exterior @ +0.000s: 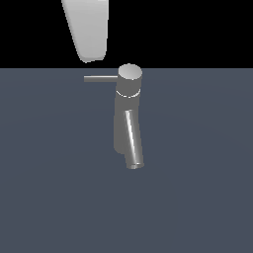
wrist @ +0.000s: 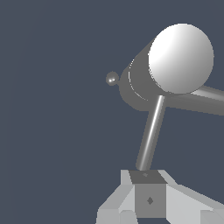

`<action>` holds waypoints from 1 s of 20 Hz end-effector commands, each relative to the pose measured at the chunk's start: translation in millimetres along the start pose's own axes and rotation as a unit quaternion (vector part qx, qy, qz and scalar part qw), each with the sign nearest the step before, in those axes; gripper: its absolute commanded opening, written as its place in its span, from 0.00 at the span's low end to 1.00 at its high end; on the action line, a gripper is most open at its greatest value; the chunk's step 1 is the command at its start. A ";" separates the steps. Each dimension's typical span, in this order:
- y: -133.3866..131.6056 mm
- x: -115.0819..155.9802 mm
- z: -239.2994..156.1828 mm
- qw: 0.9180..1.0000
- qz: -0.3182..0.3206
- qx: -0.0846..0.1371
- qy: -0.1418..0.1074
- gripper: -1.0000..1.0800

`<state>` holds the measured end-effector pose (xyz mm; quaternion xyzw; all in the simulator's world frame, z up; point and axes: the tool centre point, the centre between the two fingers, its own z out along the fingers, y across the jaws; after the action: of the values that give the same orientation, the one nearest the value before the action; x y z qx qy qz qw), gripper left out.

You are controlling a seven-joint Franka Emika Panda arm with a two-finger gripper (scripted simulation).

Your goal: Turn on the faucet by rotating a designated handle.

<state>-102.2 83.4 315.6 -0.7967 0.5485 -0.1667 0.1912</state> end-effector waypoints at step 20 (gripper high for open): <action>-26.6 17.8 43.7 0.993 0.109 0.038 0.036 0.00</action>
<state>-54.4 80.8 291.6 -0.7186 0.6311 -0.1934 0.2188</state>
